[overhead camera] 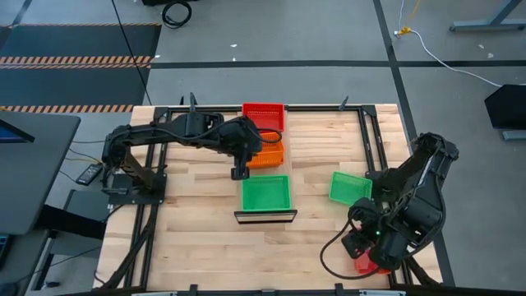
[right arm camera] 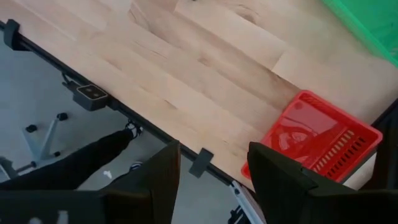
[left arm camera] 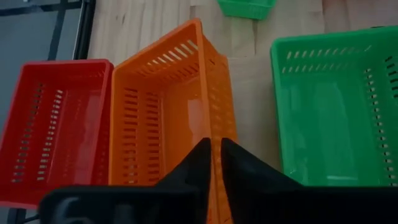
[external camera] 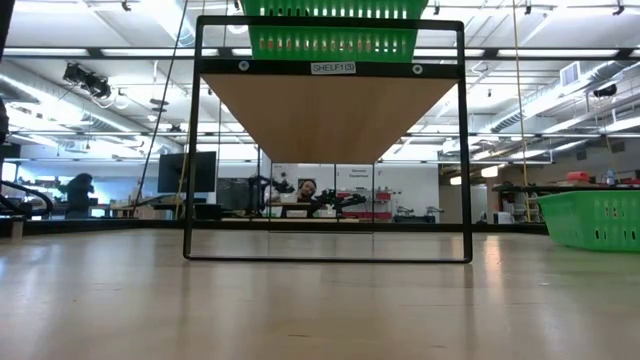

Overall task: Stack baskets on shelf by color
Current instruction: Stack the orange basket on top of the orange baskets on the shelf

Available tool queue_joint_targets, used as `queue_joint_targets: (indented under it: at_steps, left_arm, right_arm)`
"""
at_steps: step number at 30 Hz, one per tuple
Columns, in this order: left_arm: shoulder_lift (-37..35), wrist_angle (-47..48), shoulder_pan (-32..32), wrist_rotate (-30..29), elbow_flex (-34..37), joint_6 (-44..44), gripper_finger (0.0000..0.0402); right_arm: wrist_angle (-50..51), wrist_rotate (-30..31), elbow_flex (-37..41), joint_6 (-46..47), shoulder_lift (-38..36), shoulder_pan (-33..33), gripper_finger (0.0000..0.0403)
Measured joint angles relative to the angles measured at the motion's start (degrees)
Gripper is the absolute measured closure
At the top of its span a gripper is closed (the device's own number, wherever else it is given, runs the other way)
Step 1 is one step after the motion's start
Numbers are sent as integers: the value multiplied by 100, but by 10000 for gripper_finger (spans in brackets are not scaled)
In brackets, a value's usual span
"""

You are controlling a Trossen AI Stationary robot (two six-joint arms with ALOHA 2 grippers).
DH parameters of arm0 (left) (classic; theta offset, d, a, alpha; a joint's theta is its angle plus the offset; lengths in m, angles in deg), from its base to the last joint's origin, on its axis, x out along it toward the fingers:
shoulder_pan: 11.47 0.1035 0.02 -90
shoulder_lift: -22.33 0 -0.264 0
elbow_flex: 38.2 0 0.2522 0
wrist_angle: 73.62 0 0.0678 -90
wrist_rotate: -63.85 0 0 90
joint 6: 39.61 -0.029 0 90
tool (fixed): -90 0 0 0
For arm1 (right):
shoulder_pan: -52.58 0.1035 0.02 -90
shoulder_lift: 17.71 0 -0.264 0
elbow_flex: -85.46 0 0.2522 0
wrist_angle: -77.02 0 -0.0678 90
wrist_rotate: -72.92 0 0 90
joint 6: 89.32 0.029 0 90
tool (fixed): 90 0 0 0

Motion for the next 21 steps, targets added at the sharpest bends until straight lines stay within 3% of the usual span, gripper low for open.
queue_joint_targets:
  at_steps: [4, 14, 21]
  left_arm:
    - [0, 40, 2, 2, 0, 2, 395]
    - [0, 32, 0, 471, 0, 91, 396]
    - [0, 43, 2, 841, 0, 243, 362]
  right_arm:
    - [-64, 0, 0, 32, 2, 8, 211]
    - [-146, 2, 0, 31, 2, 8, 211]
    - [-143, 2, -2, 19, 2, 13, 211]
